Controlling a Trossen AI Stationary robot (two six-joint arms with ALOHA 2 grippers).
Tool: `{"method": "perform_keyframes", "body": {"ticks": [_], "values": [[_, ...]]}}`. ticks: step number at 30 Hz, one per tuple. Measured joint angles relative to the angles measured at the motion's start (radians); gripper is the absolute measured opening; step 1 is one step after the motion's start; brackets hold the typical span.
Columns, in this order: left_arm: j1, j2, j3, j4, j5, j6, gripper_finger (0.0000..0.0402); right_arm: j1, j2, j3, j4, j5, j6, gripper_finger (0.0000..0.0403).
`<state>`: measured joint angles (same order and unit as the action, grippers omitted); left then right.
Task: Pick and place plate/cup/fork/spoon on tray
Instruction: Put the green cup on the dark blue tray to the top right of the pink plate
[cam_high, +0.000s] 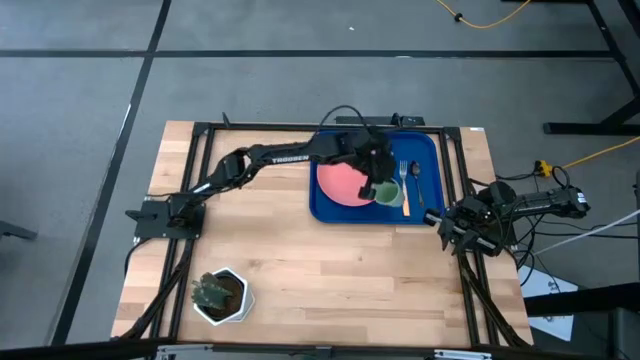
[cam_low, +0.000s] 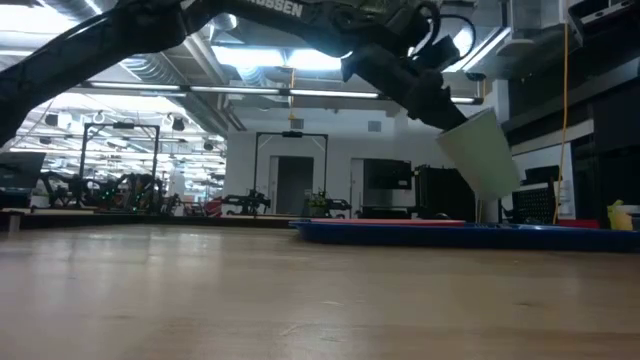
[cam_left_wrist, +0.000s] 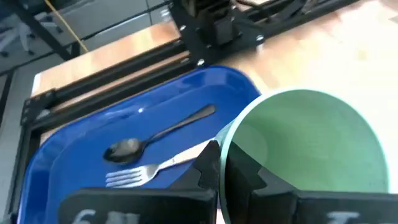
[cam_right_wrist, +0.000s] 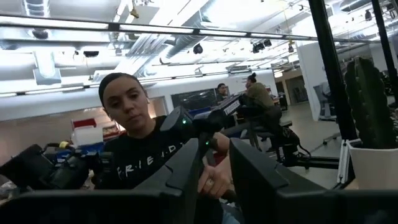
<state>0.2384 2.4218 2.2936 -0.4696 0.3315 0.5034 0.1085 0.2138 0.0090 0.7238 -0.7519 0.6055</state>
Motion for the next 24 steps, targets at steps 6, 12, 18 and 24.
{"method": "perform_keyframes", "body": {"ticks": [6,12,18,24], "values": [[-0.032,0.014,0.000,0.020,-0.002,-0.007,0.0000,0.000,0.000,0.000,0.007,0.002,0.023,0.0095],[-0.064,0.027,0.000,-0.034,-0.014,-0.075,0.0000,0.000,0.000,0.000,0.006,0.002,0.046,0.0095],[-0.153,0.023,0.000,-0.265,-0.041,-0.109,0.0000,0.000,0.000,0.000,0.006,-0.001,0.047,0.0095],[-0.245,0.023,0.000,-0.282,-0.120,-0.072,0.0000,0.000,0.000,0.000,0.005,-0.001,0.046,0.0095]]}}
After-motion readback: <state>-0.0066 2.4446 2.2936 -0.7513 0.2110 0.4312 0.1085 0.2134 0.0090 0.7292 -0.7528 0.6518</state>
